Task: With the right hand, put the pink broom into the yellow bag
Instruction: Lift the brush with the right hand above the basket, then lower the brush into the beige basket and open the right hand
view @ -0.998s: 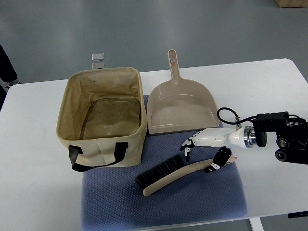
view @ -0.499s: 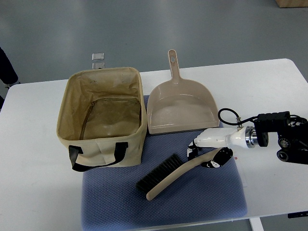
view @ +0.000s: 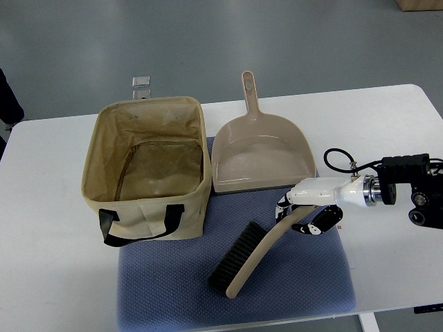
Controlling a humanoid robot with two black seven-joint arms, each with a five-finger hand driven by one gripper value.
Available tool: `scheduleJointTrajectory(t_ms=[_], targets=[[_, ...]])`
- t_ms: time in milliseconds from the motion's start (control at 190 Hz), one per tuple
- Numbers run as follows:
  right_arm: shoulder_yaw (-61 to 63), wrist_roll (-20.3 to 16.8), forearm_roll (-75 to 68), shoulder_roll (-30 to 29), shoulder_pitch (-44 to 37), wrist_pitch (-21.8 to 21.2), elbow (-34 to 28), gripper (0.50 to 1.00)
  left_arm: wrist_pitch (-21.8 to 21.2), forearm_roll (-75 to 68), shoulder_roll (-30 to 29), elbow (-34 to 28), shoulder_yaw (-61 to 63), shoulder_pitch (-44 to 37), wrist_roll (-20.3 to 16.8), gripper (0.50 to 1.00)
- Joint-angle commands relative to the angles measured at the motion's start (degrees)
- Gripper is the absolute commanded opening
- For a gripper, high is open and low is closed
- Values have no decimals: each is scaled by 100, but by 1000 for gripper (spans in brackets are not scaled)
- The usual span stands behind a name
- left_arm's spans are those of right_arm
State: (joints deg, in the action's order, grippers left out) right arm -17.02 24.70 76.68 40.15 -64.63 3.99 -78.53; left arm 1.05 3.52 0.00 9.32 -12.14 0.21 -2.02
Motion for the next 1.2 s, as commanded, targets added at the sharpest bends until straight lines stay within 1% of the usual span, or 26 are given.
scheduleJointTrajectory(t_ms=[0, 194, 289, 425, 588, 678, 772, 846, 919, 998, 1077, 1145, 1156, 1192], targets=[[252, 167, -21, 221, -6, -30, -49, 500, 0, 0, 0, 0, 1, -3, 0, 1000], [515, 360, -30, 555, -15, -48, -66, 500, 0, 0, 0, 0, 1, 5, 0, 1000], [788, 466, -30, 749, -15, -224, -92, 500, 0, 0, 0, 0, 1, 5, 0, 1000], [1430, 475, -57, 1083, 3, -637, -92, 500, 0, 0, 0, 0, 1, -3, 0, 1000], [2405, 466, -505, 1399, -6, -1339, -22, 500, 0, 0, 0, 0, -8, -3, 0, 1000], [2818, 448, -558, 1434, -67, -1621, 92, 500, 0, 0, 0, 0, -8, -3, 0, 1000], [3196, 396, -558, 1425, -349, -1911, 347, 500, 0, 0, 0, 0, -8, 5, 0, 1000], [3398, 352, -558, 1346, -621, -2113, 575, 500, 0, 0, 0, 0, -8, -3, 0, 1000], [3433, 334, -558, 1197, -814, -2131, 725, 500, 0, 0, 0, 0, -8, -3, 0, 1000], [3407, 255, -531, 679, -1113, -2218, 953, 500, 0, 0, 0, 0, -16, -3, 0, 1000], [3381, 211, -505, 300, -1280, -2307, 1208, 500, 0, 0, 0, 0, -16, -3, 0, 1000], [3363, 158, -452, -226, -1403, -2368, 1603, 500, 0, 0, 0, 0, -16, -3, 0, 1000], [3363, 158, -452, -227, -1403, -2368, 1604, 500, 0, 0, 0, 0, -16, -3, 0, 1000], [3354, 141, -435, -578, -1482, -2412, 1841, 500, 0, 0, 0, 0, -16, -3, 0, 1000]])
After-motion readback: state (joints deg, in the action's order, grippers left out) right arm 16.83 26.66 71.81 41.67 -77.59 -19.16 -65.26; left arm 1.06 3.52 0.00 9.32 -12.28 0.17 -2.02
